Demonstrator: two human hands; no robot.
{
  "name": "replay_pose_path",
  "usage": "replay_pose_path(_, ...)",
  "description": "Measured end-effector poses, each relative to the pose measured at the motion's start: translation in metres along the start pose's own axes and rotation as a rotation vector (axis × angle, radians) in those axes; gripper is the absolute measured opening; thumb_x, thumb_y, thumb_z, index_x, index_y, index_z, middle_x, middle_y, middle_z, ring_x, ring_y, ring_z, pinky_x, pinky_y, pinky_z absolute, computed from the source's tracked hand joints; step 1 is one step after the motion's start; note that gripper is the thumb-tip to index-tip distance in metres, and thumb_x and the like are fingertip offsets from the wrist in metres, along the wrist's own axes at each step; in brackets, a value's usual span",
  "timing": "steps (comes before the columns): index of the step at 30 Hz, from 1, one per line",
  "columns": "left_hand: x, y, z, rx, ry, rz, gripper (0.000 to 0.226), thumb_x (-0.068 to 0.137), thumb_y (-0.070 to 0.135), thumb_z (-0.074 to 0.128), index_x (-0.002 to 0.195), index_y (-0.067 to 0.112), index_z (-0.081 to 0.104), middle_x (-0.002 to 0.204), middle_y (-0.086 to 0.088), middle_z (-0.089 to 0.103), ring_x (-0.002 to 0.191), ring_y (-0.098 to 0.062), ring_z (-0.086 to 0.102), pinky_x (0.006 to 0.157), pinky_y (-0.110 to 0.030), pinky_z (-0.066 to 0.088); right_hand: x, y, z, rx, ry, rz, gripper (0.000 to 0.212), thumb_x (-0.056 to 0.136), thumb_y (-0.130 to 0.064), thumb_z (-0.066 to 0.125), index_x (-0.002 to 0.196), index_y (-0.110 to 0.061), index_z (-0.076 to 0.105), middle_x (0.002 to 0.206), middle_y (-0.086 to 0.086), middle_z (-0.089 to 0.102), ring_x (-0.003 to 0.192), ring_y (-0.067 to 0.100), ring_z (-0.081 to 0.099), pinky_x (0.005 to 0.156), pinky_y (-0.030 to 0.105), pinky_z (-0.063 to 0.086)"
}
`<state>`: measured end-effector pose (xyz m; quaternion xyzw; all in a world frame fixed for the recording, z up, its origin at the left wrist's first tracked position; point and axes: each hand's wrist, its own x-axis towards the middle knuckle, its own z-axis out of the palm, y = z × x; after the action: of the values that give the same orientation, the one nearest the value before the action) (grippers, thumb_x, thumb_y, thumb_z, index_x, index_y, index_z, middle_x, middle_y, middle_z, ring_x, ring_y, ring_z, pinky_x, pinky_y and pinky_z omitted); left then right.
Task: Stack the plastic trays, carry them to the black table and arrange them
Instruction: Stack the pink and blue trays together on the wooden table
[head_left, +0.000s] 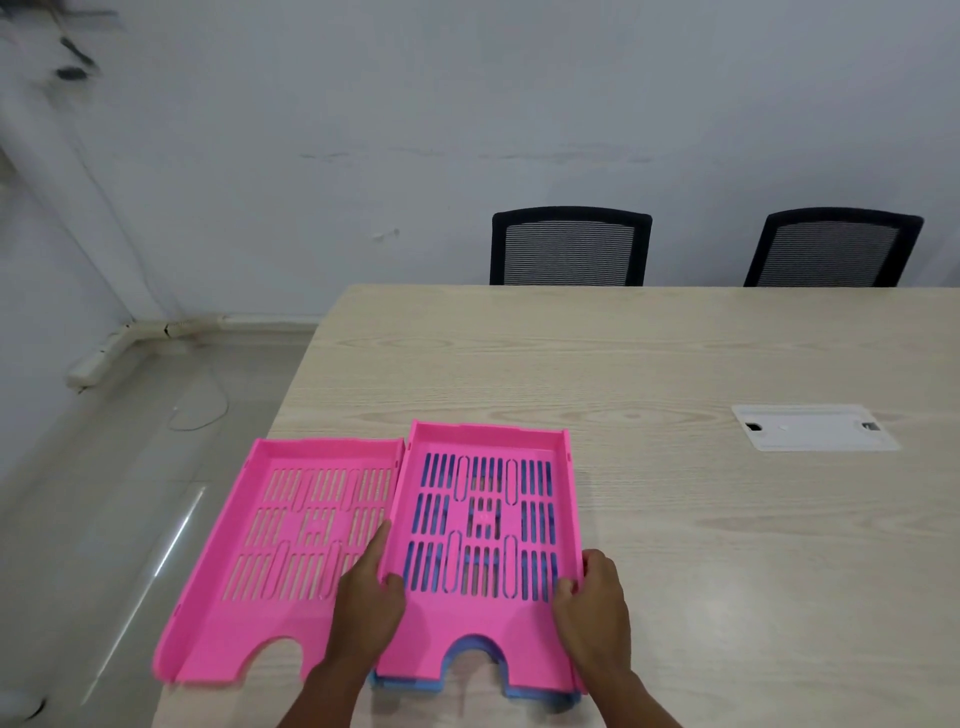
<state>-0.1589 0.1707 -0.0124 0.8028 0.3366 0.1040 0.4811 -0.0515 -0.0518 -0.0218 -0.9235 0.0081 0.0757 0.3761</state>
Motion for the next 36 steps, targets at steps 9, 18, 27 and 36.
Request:
replay_pose_path(9, 0.004, -0.008, -0.001, 0.000, -0.048, 0.013, 0.063, 0.097, 0.015, 0.050, 0.149, 0.039, 0.025, 0.105, -0.007, 0.069, 0.053, -0.015, 0.053, 0.057, -0.030, 0.058, -0.001, 0.001, 0.002, -0.043, -0.028, -0.027, 0.020, 0.094, -0.028, 0.050, 0.110, -0.016, 0.055, 0.104, 0.001, 0.058, 0.090, 0.019, 0.061, 0.078, 0.040, 0.056)
replay_pose_path(18, 0.007, -0.012, -0.026, 0.057, 0.138, -0.012, 0.035, 0.098, 0.017, 0.051, 0.134, 0.017, 0.052, 0.128, -0.006, 0.067, 0.111, -0.024, 0.066, 0.097, -0.049, 0.053, 0.006, -0.001, -0.003, -0.012, -0.041, -0.051, 0.029, 0.096, -0.031, 0.053, 0.119, -0.013, 0.058, 0.109, 0.006, 0.062, 0.093, 0.022, 0.061, 0.078, 0.039, 0.053)
replay_pose_path(27, 0.021, -0.055, -0.078, 0.127, 0.314, -0.083, 0.029, 0.094, 0.006, 0.055, 0.122, 0.011, 0.060, 0.123, -0.008, 0.069, 0.111, -0.026, 0.064, 0.098, -0.045, 0.050, 0.006, 0.000, 0.004, -0.076, -0.005, -0.008, 0.037, 0.093, -0.026, 0.056, 0.126, -0.008, 0.054, 0.120, 0.015, 0.060, 0.105, 0.030, 0.059, 0.089, 0.053, 0.057)
replay_pose_path(36, 0.029, -0.068, -0.112, 0.086, 0.387, -0.101, 0.025, 0.092, 0.000, 0.055, 0.114, 0.008, 0.064, 0.111, -0.013, 0.072, 0.100, -0.029, 0.067, 0.086, -0.040, 0.054, 0.020, -0.049, 0.017, -0.210, 0.148, -0.295, 0.041, 0.085, -0.010, 0.062, 0.125, 0.000, 0.055, 0.117, 0.022, 0.058, 0.111, 0.036, 0.046, 0.096, 0.054, 0.045)
